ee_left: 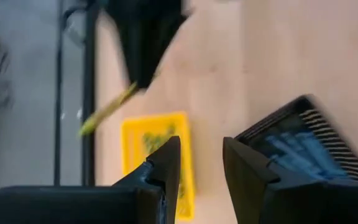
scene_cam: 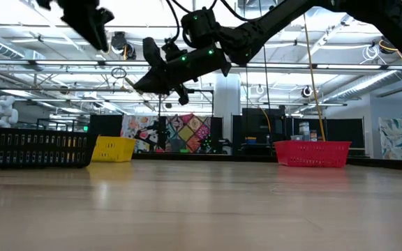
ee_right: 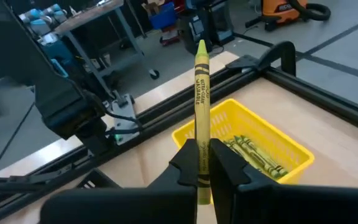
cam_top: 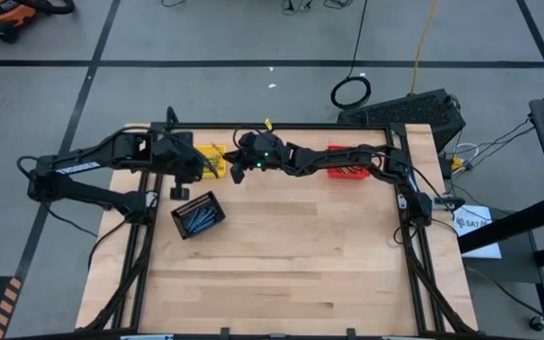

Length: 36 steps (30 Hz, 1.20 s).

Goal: Sort crayons
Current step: Put the light green crayon into the yellow bin

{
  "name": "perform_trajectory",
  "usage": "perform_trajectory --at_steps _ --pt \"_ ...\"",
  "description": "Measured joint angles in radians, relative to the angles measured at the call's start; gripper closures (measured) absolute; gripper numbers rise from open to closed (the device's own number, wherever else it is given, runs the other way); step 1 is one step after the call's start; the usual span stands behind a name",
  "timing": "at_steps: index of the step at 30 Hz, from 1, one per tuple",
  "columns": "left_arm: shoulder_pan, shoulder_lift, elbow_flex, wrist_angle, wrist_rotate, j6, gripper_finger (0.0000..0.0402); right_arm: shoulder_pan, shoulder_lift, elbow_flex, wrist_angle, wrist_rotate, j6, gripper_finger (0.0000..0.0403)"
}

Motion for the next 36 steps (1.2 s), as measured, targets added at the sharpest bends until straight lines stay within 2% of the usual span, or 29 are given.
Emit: perform_trajectory --at_steps 3,6,13,20,30,36 --pt "0.052 -0.036 -0.073 0.035 -0.045 -0.028 0.0289 -0.009 0.000 0.000 0.000 0.002 0.000 0.0403" --pt "0.104 -0.081 -0.152 0.133 -0.041 -0.038 0.0288 -0.016 0.000 0.000 0.000 0.007 -0.012 0.0403" --pt "0.224 -0.175 -0.316 0.299 0.035 -0.040 0.0288 -0.022 0.000 0.001 0.046 0.005 -0.049 0.0403" --pt "0.313 -0.219 -0.383 0.426 0.144 -0.042 0.0288 -0.023 0.000 0.002 0.093 0.003 -0.095 0.0403" --pt "0.521 -0.241 -0.483 0.578 0.358 -0.131 0.0288 -0.023 0.000 0.002 0.127 0.002 -0.132 0.0403" --pt "0.599 -0.241 -0.498 0.692 0.588 -0.220 0.0288 -0.023 0.000 0.002 0.151 0.001 -0.176 0.0403"
